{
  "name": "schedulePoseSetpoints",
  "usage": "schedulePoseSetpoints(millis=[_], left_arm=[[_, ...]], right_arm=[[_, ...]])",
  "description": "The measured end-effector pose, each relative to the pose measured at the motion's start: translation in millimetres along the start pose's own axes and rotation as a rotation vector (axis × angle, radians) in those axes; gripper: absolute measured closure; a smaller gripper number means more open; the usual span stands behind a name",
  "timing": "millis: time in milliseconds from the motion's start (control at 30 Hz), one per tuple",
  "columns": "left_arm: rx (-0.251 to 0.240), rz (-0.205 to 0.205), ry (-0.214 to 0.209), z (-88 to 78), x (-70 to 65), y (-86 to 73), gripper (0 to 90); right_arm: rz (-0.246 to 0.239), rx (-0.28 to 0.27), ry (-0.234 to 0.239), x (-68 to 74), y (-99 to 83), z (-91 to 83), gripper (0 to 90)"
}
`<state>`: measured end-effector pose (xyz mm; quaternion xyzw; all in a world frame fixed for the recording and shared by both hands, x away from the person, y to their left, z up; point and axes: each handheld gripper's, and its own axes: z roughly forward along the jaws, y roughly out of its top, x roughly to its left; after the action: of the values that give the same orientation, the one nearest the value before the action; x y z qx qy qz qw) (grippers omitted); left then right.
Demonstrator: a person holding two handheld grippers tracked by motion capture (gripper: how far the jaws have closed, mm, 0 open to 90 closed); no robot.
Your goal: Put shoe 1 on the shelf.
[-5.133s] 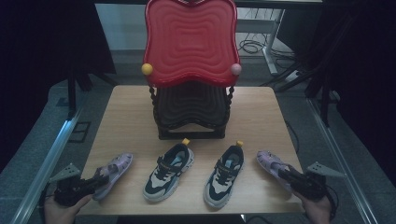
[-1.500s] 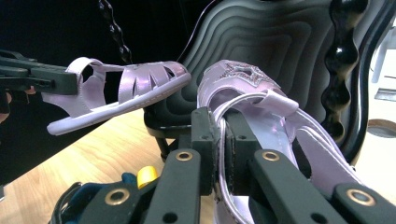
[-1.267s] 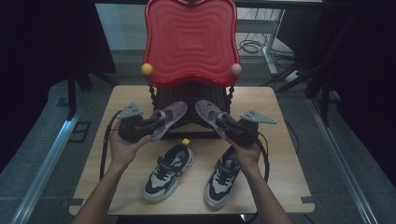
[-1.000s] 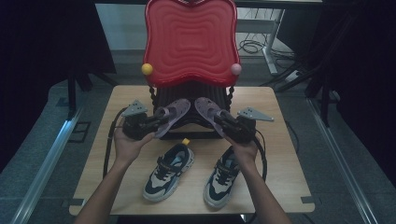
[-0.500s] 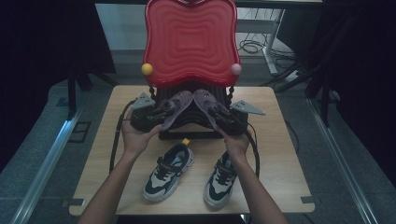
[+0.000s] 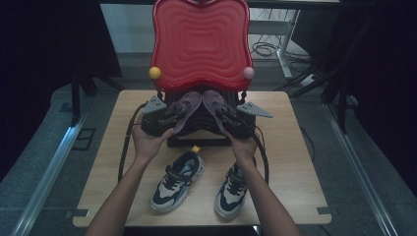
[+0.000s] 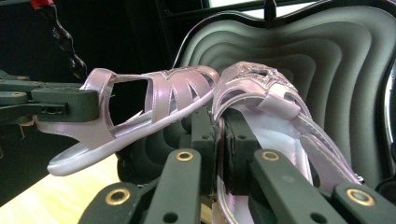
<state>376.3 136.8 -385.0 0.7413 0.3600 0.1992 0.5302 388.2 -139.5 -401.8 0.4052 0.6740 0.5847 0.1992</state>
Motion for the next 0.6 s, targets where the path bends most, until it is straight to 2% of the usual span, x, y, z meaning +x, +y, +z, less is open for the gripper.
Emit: schedulePoseSetpoints(millis=[367, 600], left_arm=[[-0.021, -0.033, 0.0, 6.7, 3.7, -8.1, 85.4], [-0.034, -0.03, 0.009, 13.6, 1.6, -10.4, 85.4]], right_arm=[[0.01, -0.009, -0.005, 0.1, -4.8, 7.4, 84.1], [0.009, -0.025, -0.015, 0.5, -5.5, 12.3, 84.0]])
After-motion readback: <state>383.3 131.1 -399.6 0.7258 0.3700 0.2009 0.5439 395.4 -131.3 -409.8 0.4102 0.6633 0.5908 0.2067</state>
